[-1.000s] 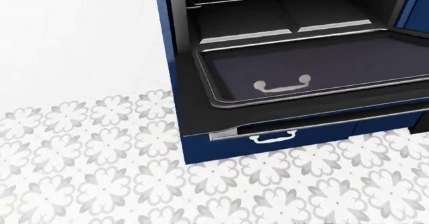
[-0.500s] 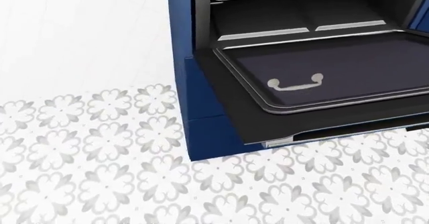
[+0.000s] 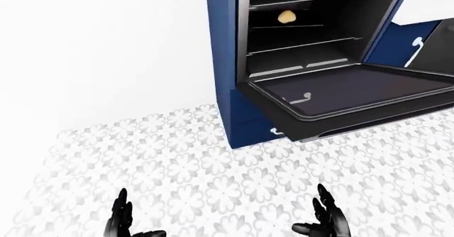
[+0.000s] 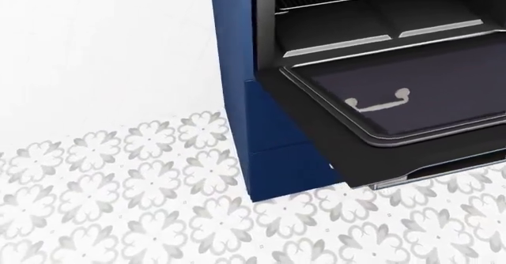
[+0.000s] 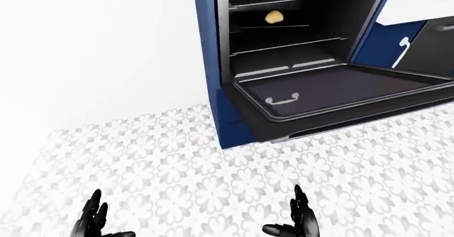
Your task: Close the oven door.
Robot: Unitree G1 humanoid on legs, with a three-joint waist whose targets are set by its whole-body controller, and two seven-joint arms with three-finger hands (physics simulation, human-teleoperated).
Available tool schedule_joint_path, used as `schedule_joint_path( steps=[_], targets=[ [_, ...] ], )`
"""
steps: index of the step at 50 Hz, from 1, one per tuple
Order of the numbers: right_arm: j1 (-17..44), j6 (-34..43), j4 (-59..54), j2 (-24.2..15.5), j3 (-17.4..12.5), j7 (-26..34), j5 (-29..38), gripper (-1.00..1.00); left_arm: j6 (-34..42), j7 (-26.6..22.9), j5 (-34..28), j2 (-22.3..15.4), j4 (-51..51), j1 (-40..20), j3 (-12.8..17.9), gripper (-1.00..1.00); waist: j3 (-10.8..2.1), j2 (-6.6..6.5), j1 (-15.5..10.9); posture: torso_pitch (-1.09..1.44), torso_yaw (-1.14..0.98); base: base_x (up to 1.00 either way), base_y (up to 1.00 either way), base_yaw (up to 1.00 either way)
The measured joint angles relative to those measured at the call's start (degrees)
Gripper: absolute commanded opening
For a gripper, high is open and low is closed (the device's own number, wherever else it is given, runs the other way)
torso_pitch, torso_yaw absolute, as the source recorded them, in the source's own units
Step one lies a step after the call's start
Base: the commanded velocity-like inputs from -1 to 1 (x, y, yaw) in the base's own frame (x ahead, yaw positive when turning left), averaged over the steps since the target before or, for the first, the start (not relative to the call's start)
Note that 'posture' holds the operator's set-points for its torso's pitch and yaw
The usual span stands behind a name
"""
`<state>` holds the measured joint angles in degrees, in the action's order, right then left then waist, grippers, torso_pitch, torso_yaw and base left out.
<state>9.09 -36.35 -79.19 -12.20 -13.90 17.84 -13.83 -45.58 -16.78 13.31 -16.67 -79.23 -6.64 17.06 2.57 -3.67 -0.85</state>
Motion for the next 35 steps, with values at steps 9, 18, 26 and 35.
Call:
schedule_joint_path(
  steps=[9, 18, 26, 35],
  targets=[
    [-0.1, -0.6, 0.3, -1.1, -0.7, 0.1, 0.2, 1.0, 0.0, -0.1, -0.1, 0.5, -0.5, 0.3, -0.3, 1.0, 1.03, 4.33, 0.4, 0.0, 0.0, 0.0, 0.0, 0.0],
    [-1.2, -0.9, -0.5, -0.9, -0.4, -0.6, 1.3, 1.0, -0.9, -2.5, 0.6, 1.2, -0.6, 0.1, -0.2, 1.0, -0.61, 5.4, 0.6, 0.0, 0.0, 0.0, 0.0, 0.0],
    [-0.8, -0.5, -0.2, -0.9, -0.4, -0.8, 2.3, 1.0, -2.3, -1.5, 1.2, 0.7, 0.2, -1.0, -0.3, 1.0, -1.76, 4.09, 0.9, 0.0, 0.0, 0.0, 0.0, 0.0],
    [-0.7, -0.6, 0.0, -0.9, -0.4, -0.9, 2.4, 1.0, -1.4, -1.3, 1.5, 0.8, -0.2, -0.7, -0.6, 1.0, -1.85, 4.26, 1.0, 0.0, 0.0, 0.02, 0.0, 0.0]
  ],
)
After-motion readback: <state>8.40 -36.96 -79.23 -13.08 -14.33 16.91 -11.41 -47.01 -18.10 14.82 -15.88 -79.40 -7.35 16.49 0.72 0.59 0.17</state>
